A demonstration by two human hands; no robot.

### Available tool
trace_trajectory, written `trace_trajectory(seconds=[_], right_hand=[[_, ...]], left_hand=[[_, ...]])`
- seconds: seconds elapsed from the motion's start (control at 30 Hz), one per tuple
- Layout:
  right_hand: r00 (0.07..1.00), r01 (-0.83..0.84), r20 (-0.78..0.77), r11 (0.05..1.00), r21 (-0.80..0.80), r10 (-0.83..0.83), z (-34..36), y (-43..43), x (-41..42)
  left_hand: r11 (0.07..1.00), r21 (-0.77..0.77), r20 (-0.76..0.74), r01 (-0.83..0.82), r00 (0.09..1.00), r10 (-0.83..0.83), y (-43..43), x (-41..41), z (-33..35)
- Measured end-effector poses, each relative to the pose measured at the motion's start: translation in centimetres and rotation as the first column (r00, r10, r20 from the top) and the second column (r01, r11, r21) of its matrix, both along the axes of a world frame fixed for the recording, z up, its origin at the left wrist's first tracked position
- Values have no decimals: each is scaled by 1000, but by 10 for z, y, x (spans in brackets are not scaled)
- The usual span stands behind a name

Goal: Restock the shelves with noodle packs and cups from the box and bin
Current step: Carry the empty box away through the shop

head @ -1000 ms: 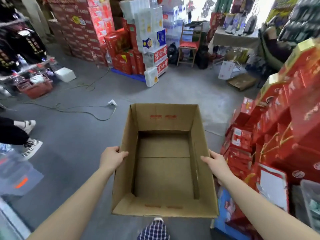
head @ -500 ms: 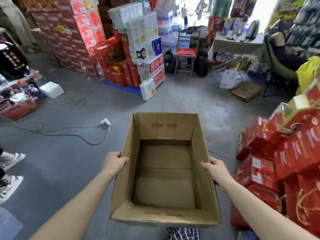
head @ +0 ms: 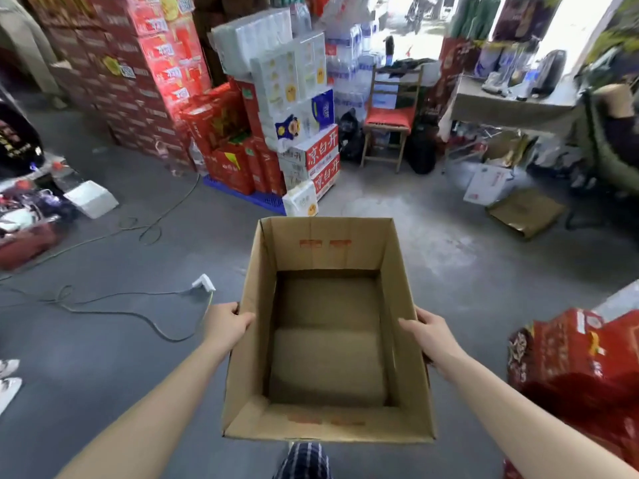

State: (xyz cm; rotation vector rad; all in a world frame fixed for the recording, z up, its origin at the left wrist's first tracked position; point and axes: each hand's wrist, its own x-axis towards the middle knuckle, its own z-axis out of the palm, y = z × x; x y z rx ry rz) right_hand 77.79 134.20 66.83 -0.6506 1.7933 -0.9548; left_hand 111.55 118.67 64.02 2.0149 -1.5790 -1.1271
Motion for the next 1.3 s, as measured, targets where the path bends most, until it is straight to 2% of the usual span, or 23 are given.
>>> trace_trajectory(seconds=[0.1, 0.33, 0.57, 0.73, 1.1, 1.3], right_hand=[[1000, 16, -17, 1000, 17, -16, -8, -67, -18], [993, 115, -17, 992, 58, -115, -18, -221, -54], [964, 266, 2, 964, 1, -266, -6, -348, -91], [943, 332, -18, 943, -12, -332, -15, -429, -140], [948, 317, -29, 947, 55, -316, -31, -601, -280], [952, 304, -66, 950, 70, -299, -31, -672, -335]], left_hand=[[999, 24, -16, 21, 1000, -21, -66, -26, -8], [983, 18, 27, 181, 983, -181, -250, -89, -4], [943, -47, 95, 330, 941, -325, -417, -156, 21], [911, -61, 138, 409, 907, -398, -515, -219, 14], [915, -25, 208, 403, 897, -390, -688, -353, -13], [926, -7, 175, 377, 912, -370, -758, -406, -26]])
